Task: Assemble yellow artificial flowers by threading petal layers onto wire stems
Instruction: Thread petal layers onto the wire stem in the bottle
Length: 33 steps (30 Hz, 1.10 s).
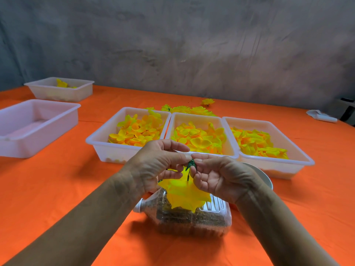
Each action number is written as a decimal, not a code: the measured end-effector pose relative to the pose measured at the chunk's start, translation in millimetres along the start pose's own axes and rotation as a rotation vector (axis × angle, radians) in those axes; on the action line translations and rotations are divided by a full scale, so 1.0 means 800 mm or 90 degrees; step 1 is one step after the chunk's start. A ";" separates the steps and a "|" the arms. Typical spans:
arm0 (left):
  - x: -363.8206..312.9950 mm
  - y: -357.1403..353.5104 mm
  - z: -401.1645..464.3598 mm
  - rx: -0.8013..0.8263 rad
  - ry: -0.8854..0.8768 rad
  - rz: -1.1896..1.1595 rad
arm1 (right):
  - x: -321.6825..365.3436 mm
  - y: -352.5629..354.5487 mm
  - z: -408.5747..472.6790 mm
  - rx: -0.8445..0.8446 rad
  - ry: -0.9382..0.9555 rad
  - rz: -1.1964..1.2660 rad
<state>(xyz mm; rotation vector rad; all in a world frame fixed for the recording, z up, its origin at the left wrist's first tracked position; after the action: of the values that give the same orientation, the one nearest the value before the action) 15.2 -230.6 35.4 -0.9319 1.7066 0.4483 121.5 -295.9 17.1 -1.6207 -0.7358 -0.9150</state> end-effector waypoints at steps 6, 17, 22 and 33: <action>0.004 -0.003 0.002 0.017 0.054 -0.021 | -0.001 -0.004 0.001 -0.009 0.000 0.010; 0.012 -0.009 0.004 0.066 0.179 -0.113 | 0.000 -0.011 0.002 0.057 -0.013 0.013; 0.009 -0.008 0.002 0.033 0.080 -0.050 | 0.001 -0.001 0.000 -0.007 -0.004 0.002; 0.002 0.006 -0.010 -0.076 -0.117 0.161 | 0.018 0.011 0.000 -0.060 0.059 0.011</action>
<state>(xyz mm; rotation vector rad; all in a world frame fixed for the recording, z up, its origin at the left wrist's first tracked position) 6.3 -234.2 35.9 -0.7365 1.6485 0.7868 136.0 -297.8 25.0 -1.6530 -0.6213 -1.0187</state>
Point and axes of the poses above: each hand's wrist, its own z-axis towards the middle knuckle, its own y-axis out of the back of the hand, x = y × z, the point moved 6 cm from there along z, towards the middle knuckle, and after that the axes turned 15 degrees about y, right-handed, at the moved point
